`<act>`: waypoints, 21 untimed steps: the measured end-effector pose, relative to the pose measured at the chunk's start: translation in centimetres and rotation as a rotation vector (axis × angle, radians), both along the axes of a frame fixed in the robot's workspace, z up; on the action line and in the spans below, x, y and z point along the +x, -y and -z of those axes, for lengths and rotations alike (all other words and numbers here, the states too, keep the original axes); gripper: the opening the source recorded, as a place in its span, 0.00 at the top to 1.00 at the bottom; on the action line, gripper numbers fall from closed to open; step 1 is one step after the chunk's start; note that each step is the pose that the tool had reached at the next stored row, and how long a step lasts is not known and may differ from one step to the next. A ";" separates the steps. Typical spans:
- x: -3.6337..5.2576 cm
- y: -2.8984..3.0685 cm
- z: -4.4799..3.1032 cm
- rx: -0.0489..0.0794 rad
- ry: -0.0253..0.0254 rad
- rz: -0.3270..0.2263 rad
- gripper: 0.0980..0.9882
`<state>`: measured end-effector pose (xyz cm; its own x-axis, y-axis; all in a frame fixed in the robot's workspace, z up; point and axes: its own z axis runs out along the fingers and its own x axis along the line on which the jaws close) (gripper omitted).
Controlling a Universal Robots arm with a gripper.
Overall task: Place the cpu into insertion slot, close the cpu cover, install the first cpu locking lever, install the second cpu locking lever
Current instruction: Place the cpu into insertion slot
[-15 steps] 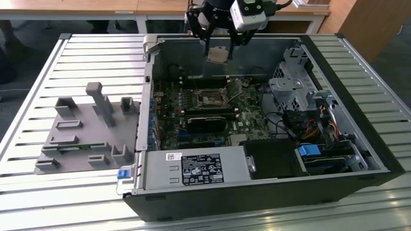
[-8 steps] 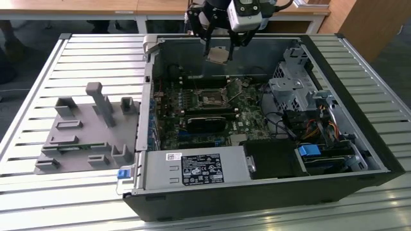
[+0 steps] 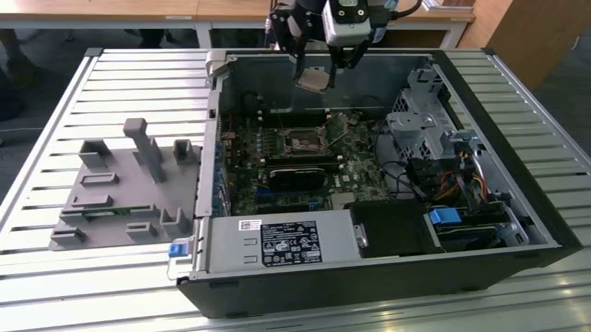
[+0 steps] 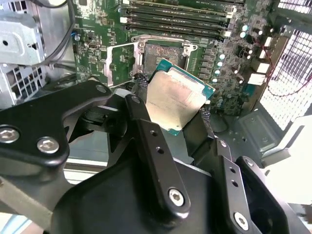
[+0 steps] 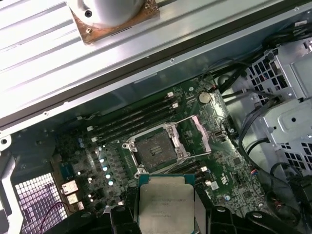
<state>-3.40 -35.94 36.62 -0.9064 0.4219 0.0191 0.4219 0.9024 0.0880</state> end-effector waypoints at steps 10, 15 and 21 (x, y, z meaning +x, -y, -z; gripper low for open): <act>0.00 0.00 0.02 0.000 -0.0001 0.084 0.50; 0.00 0.00 0.03 0.000 -0.0001 0.125 0.50; 0.00 0.00 0.05 0.000 -0.0001 0.171 0.50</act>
